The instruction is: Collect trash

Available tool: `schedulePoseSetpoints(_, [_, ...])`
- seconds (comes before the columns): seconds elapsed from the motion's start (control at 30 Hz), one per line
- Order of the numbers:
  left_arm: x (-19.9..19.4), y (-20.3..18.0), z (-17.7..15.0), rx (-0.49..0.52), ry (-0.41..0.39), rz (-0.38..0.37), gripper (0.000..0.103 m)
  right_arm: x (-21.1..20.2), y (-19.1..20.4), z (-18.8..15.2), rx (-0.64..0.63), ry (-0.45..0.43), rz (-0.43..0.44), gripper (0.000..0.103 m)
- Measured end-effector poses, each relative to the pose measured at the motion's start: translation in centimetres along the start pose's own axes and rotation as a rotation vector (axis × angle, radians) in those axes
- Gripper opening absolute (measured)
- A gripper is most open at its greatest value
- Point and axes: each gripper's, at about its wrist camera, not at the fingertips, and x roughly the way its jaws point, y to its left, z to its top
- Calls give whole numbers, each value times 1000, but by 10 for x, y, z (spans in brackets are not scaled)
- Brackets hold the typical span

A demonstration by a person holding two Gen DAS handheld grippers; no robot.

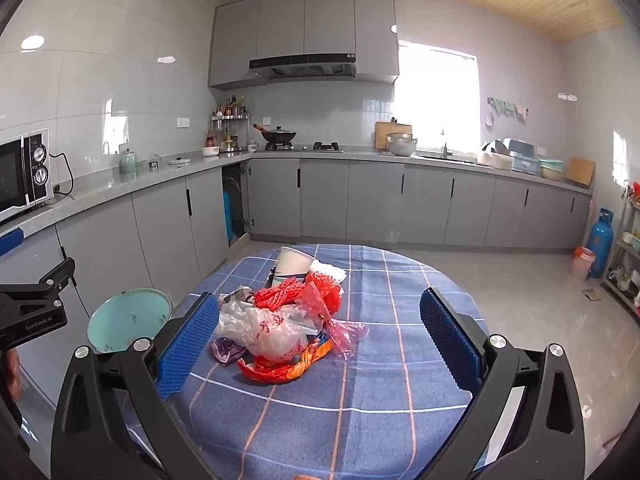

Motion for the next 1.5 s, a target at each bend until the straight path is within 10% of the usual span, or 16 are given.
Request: schedulePoseSetpoints(1.5, [4,2,-3,5,5,11,98,11,7,-6,1,38,18,99])
